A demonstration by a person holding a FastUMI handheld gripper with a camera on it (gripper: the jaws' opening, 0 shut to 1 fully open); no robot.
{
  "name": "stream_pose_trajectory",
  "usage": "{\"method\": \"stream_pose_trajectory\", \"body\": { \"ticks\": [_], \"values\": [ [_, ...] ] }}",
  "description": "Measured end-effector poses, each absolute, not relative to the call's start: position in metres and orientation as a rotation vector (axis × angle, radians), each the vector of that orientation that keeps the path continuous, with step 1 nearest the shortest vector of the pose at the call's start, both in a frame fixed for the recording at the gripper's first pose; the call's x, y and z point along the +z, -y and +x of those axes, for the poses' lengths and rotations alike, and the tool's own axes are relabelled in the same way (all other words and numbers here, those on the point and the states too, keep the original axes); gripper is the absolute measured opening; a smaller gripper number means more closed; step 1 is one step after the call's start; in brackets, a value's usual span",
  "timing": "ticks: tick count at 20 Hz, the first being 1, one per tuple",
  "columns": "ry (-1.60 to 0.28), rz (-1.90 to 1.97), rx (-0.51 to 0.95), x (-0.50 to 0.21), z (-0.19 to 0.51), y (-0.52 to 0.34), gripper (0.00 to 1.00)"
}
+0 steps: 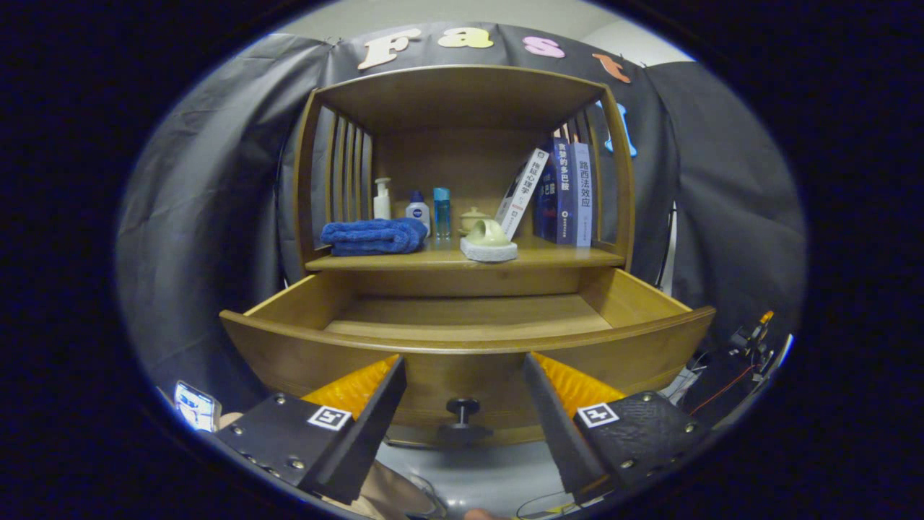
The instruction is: Pull open the drawer, take out the items inside it, and place them on the countertop above the cabinet.
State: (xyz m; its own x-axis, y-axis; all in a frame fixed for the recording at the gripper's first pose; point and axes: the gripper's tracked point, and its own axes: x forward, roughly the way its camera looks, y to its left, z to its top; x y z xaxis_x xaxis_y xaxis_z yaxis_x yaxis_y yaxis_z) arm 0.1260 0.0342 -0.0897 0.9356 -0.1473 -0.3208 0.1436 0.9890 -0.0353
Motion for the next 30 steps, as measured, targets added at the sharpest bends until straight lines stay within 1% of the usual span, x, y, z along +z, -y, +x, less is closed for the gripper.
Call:
{"method": "stream_pose_trajectory", "body": {
  "ticks": [11,17,30],
  "values": [
    [-0.339,0.009,-0.129,-0.091,0.133,-0.031,0.99],
    [-0.306,0.009,-0.128,-0.086,0.147,-0.031,1.00],
    [-0.308,-0.001,-0.146,-0.101,0.261,-0.026,1.00]
  ]
}}
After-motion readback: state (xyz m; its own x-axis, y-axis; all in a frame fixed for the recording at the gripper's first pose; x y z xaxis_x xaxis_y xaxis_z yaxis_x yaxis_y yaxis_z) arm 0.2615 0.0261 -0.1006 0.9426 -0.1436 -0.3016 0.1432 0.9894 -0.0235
